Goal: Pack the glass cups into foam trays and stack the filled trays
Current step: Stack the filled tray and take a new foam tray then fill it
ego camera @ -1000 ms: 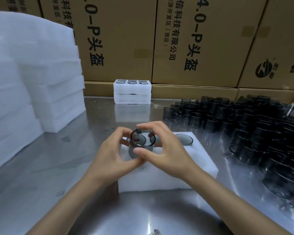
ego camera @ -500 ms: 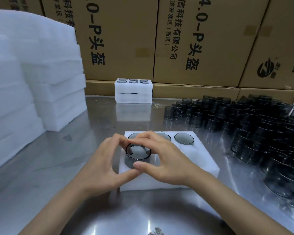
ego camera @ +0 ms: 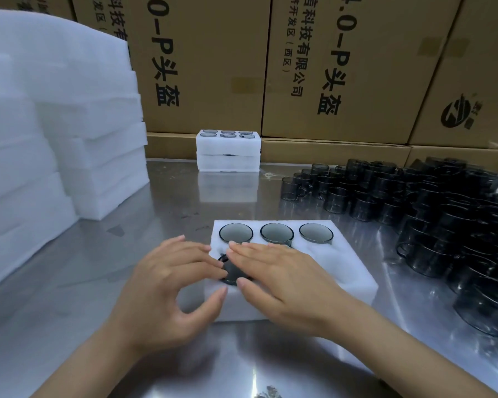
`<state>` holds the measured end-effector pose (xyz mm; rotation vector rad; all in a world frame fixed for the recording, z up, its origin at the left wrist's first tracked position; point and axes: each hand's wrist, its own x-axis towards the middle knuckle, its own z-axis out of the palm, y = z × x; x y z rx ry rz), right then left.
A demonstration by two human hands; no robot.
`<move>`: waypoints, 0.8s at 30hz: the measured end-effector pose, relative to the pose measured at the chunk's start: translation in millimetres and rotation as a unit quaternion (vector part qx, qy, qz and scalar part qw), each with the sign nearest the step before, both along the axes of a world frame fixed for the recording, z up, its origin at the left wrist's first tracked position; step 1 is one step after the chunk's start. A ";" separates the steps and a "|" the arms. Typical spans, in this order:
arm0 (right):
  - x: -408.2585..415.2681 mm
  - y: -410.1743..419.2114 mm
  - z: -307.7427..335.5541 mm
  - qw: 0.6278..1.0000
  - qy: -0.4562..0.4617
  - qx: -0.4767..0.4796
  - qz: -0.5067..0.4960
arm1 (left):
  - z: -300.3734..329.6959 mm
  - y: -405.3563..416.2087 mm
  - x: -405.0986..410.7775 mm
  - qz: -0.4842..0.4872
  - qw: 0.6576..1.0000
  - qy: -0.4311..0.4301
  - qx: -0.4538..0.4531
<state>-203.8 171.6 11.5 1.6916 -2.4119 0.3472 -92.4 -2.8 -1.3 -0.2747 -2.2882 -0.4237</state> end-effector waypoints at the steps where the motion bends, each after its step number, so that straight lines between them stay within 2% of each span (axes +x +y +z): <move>1: 0.1 0.0 0.2 1.000 0.001 0.001 -0.002 | 0.2 0.8 -0.9 0.004 1.000 0.001 0.005; 5: -0.4 -1.1 3.0 1.000 -0.026 -0.012 -0.002 | -0.4 2.4 -3.4 -0.002 0.999 -0.012 0.036; 8: -8.6 1.8 9.8 0.989 -0.095 -0.113 -0.030 | -4.9 0.4 -5.8 -0.027 0.996 -0.056 0.065; 11: -39.7 14.0 16.6 0.961 -0.079 -0.234 -0.127 | -12.9 0.1 -11.4 -0.037 0.995 -0.090 0.033; 13: -70.6 25.9 18.7 0.924 -0.111 -0.300 -0.209 | -16.9 2.4 -16.9 -0.032 0.996 -0.087 0.000; 16: -119.3 44.0 11.0 0.833 -0.252 -0.406 -0.279 | -20.5 2.3 -23.5 -0.014 0.997 -0.070 -0.026; 17: -132.9 48.5 5.0 0.806 -0.287 -0.423 -0.299 | -21.4 0.8 -25.5 -0.005 0.997 -0.065 -0.035; 18: -144.4 51.9 -2.6 0.795 -0.299 -0.418 -0.322 | -22.2 -1.2 -27.8 0.003 0.997 -0.060 -0.043; 19: -153.7 54.0 -11.4 0.800 -0.289 -0.394 -0.347 | -23.0 -3.3 -30.2 0.010 0.997 -0.056 -0.047; 21: -166.2 55.4 -27.9 0.835 -0.227 -0.324 -0.384 | -23.6 -6.6 -35.9 0.021 0.997 -0.047 -0.052; 24: -179.1 50.9 -35.9 0.868 -0.136 -0.286 -0.383 | -24.9 -8.3 -46.4 0.029 0.997 -0.040 -0.060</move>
